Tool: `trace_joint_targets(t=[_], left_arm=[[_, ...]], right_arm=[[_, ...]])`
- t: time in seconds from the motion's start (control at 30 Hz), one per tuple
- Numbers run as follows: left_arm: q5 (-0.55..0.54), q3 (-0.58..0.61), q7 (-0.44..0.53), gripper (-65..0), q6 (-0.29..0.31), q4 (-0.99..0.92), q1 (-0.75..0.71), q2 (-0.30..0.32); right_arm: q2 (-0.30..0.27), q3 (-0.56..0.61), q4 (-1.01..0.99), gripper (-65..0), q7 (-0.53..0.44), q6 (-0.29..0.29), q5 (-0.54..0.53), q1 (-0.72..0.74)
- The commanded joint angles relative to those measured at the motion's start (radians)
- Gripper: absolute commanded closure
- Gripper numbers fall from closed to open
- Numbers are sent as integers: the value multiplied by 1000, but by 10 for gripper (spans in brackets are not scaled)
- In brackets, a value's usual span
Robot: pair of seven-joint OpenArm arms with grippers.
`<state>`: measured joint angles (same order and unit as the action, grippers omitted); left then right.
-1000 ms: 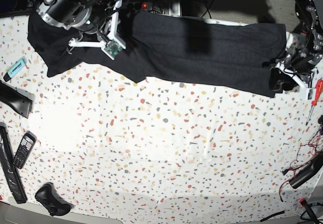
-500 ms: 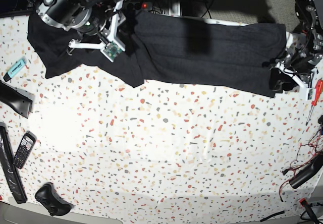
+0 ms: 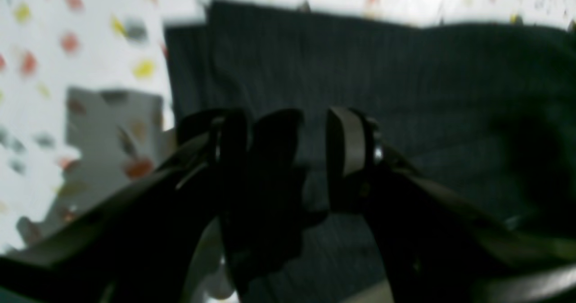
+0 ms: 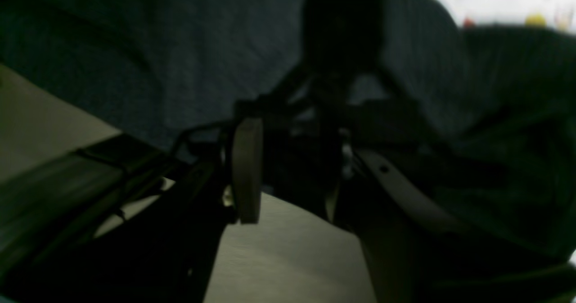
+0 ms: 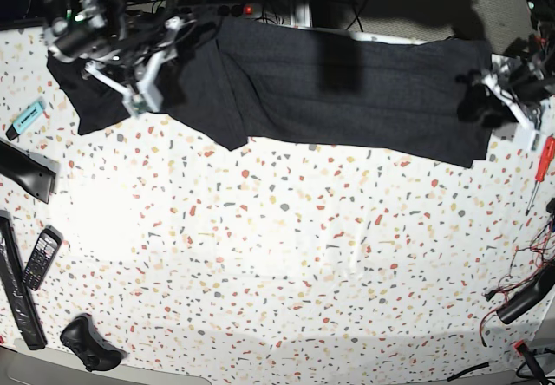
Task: Fold the T-shirt properly
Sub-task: 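Fold the shirt end inward with the right gripper toward the left gripper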
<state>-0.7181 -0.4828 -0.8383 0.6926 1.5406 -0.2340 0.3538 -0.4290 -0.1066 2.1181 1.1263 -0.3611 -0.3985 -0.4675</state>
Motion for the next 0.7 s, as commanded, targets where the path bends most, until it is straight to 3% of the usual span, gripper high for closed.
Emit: trace_joint_targets(t=[0.0, 0.13, 0.3, 0.4, 0.67], left_arm=[[-17, 3, 23, -275, 6, 17, 0, 11], [10, 94, 27, -275, 6, 11, -15, 10], [173, 230, 209, -275, -23, -47, -1, 10], [233, 264, 211, -275, -32, -114, 40, 10], [232, 268, 213, -275, -35, -331, 196, 10]], right_arm=[[-8, -27, 3, -201, -10, -3, -32, -2], [-8, -79, -61, -201, -10, -5, -55, -10], [-8, -84, -198, -201, -101, -5, -51, -9], [-8, -84, -280, -201, -167, -5, -51, 12], [-8, -84, -410, -201, -203, -5, -51, 192]])
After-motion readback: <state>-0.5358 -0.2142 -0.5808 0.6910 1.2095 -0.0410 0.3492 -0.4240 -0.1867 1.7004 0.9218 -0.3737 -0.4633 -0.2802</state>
